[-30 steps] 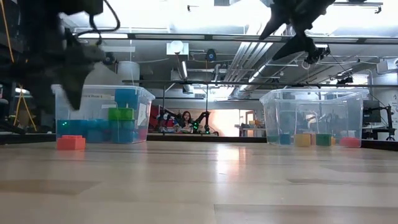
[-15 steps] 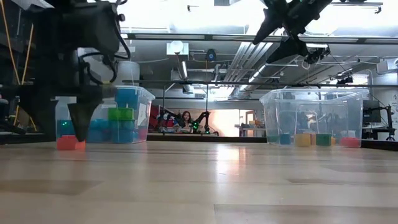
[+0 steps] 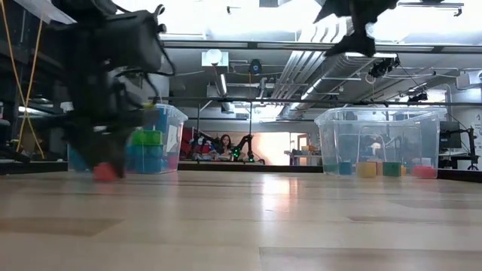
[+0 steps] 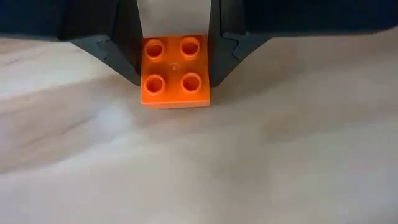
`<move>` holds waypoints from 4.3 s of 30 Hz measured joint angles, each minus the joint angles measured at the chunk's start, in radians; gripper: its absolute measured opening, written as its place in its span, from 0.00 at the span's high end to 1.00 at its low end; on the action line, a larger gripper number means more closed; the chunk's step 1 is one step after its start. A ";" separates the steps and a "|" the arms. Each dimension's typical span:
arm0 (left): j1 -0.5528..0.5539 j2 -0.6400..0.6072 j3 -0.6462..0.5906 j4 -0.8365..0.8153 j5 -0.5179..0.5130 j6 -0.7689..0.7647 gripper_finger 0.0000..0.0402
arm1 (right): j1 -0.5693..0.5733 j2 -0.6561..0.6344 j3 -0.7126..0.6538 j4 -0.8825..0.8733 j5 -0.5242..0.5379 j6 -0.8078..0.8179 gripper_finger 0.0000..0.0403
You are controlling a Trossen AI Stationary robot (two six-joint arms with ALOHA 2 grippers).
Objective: Sort blocks by size
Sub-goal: Put the small game piece into the right transparent bin
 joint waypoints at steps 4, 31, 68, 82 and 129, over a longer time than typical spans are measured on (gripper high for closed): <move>0.045 -0.022 -0.001 0.261 -0.014 0.206 0.76 | 0.055 -0.057 0.000 0.078 -0.061 0.051 0.17; 0.452 0.764 1.370 0.566 0.247 1.247 0.76 | 0.298 -0.072 0.000 0.904 0.298 -0.248 0.17; 0.067 0.054 0.079 1.187 0.214 0.673 0.27 | 0.306 -0.006 0.002 0.004 0.060 -0.002 0.17; 0.086 -0.101 -0.032 1.183 0.123 0.706 0.27 | 0.604 0.323 -0.342 -0.570 -0.212 0.161 0.17; 0.119 -0.311 -0.032 1.167 0.252 0.847 0.27 | 0.069 0.460 0.387 -0.800 0.569 -0.068 0.66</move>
